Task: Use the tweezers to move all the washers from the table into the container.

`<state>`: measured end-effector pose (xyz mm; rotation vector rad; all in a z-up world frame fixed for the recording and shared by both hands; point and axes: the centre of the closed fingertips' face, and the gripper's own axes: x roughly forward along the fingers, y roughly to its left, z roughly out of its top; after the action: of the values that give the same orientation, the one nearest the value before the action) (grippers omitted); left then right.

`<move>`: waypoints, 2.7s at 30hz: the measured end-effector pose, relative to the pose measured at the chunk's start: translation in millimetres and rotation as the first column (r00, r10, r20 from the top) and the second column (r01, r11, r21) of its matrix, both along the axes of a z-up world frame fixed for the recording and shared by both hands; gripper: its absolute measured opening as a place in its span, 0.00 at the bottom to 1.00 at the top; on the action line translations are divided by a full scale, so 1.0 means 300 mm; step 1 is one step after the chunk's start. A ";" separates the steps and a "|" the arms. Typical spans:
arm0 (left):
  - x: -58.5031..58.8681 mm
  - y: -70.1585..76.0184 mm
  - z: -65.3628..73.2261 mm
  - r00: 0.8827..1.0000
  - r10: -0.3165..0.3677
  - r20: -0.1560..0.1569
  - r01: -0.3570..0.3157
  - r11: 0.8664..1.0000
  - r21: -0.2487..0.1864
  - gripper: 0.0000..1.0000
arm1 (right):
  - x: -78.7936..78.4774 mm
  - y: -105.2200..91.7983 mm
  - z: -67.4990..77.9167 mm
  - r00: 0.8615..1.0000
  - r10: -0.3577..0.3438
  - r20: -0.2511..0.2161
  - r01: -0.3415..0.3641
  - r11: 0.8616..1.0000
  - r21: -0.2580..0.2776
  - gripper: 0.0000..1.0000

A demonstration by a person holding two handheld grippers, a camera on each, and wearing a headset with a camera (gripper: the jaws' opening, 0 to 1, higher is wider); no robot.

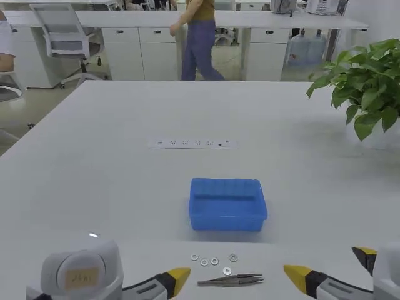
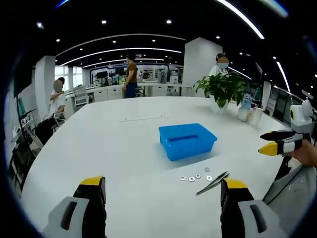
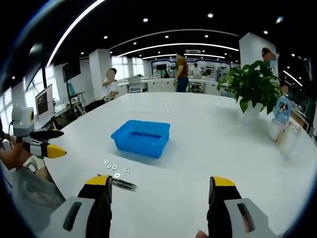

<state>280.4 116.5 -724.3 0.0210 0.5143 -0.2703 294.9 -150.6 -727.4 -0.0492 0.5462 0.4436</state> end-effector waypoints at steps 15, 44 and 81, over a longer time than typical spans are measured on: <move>-0.002 -0.011 0.001 1.000 -0.016 0.002 0.016 1.000 -0.006 0.99 | -0.002 -0.002 0.001 1.000 -0.005 0.000 0.005 1.000 -0.007 0.80; -0.007 -0.071 0.012 0.994 -0.106 -0.006 0.106 0.994 0.005 0.95 | 0.003 0.007 0.003 1.000 0.009 -0.004 -0.009 1.000 0.017 0.80; 0.021 -0.330 -0.304 0.680 -0.650 -0.339 0.722 0.674 0.157 0.09 | -0.019 0.107 -0.026 0.993 0.083 -0.087 -0.080 0.996 0.038 0.75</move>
<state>286.8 17.4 -815.5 0.4808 0.7927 -0.9699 289.3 -118.6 -735.3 -0.0185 0.6252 0.5370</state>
